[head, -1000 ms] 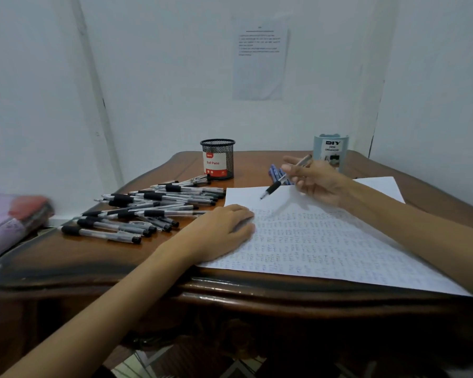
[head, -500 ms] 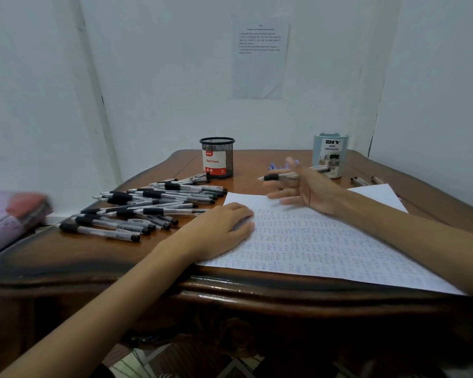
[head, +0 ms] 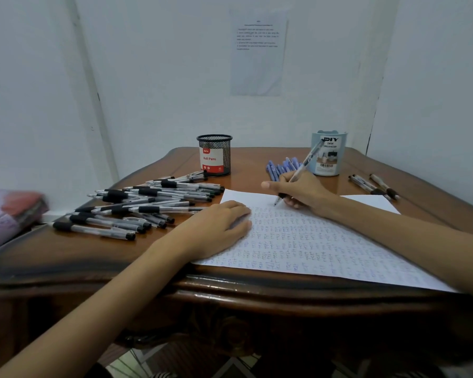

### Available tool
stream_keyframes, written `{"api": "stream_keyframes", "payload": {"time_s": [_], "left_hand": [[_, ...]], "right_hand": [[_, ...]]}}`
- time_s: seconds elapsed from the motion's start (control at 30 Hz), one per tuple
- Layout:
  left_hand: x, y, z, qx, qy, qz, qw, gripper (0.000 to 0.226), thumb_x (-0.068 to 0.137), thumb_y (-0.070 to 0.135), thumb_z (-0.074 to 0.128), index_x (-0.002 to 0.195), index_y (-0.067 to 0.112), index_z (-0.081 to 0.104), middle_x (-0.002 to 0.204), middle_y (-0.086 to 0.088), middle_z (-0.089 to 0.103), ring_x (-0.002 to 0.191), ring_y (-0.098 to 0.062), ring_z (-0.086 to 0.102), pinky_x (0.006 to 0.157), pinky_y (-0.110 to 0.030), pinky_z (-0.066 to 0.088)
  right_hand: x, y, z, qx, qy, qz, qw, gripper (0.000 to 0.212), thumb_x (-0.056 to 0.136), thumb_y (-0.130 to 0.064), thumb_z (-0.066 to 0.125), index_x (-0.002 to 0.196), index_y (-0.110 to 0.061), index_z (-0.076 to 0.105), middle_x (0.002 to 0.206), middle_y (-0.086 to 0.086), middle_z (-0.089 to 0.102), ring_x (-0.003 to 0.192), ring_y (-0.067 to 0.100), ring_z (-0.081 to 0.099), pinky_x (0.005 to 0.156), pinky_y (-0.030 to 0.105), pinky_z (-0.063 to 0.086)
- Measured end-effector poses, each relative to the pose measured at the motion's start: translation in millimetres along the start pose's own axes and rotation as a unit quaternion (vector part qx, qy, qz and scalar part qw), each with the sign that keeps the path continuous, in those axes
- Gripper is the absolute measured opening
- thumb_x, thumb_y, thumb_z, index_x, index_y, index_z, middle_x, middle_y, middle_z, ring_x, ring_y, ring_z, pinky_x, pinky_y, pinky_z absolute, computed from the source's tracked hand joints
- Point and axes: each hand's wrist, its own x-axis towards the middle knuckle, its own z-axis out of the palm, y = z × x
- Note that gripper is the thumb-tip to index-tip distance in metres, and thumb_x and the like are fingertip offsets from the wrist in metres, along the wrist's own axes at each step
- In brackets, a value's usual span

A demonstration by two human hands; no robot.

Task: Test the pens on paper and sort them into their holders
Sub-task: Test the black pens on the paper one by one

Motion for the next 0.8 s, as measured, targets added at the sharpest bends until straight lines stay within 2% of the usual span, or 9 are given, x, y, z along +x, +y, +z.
{"api": "stream_keyframes", "payload": {"time_s": [0.13, 0.33, 0.5, 0.67, 0.8], "left_hand": [[-0.2, -0.3, 0.2, -0.004, -0.001, 0.0, 1.0, 0.049, 0.099, 0.041, 0.032, 0.144, 0.022, 0.032, 0.148, 0.006, 0.033, 0.131, -0.009, 0.034, 0.107, -0.025, 0.026], [-0.1, -0.2, 0.2, -0.001, -0.001, -0.002, 1.0, 0.049, 0.099, 0.041, 0.032, 0.144, 0.022, 0.033, 0.148, 0.005, 0.034, 0.131, -0.009, 0.034, 0.108, -0.025, 0.026], [-0.4, -0.5, 0.3, -0.004, 0.0, -0.001, 1.0, 0.049, 0.099, 0.041, 0.032, 0.144, 0.021, 0.033, 0.148, 0.005, 0.034, 0.132, -0.009, 0.034, 0.107, -0.025, 0.026], [0.4, -0.4, 0.1, -0.005, -0.004, -0.004, 1.0, 0.049, 0.099, 0.041, 0.033, 0.144, 0.022, 0.032, 0.148, 0.005, 0.033, 0.132, -0.009, 0.034, 0.108, -0.026, 0.026], [0.5, -0.3, 0.1, -0.006, -0.003, -0.003, 1.0, 0.049, 0.099, 0.041, 0.032, 0.144, 0.022, 0.032, 0.148, 0.006, 0.033, 0.131, -0.009, 0.034, 0.106, -0.023, 0.026]], "right_hand": [[3.2, 5.0, -0.6, -0.018, 0.005, -0.005, 1.0, 0.043, 0.085, -0.013, 0.067, 0.051, -0.014, 0.041, 0.035, -0.006, 0.045, 0.031, 0.004, 0.038, 0.035, 0.014, 0.033], [2.6, 5.5, 0.2, -0.03, -0.022, -0.023, 0.999, 0.041, 0.085, -0.016, 0.067, 0.053, -0.012, 0.042, 0.036, -0.007, 0.048, 0.033, 0.002, 0.042, 0.037, 0.013, 0.036], [4.0, 4.9, -0.7, -0.035, -0.01, -0.002, 0.999, 0.04, 0.088, 0.0, 0.056, 0.053, -0.011, 0.04, 0.033, -0.008, 0.043, 0.03, 0.002, 0.037, 0.033, 0.012, 0.028], [2.7, 5.8, -1.1, -0.028, -0.024, -0.013, 0.999, 0.039, 0.088, -0.01, 0.062, 0.054, -0.012, 0.043, 0.036, -0.007, 0.047, 0.032, 0.002, 0.04, 0.035, 0.013, 0.032], [3.7, 6.4, -1.6, -0.024, 0.002, -0.022, 0.999, 0.038, 0.088, -0.011, 0.063, 0.055, -0.011, 0.043, 0.036, -0.005, 0.045, 0.031, 0.003, 0.039, 0.035, 0.013, 0.032]]}}
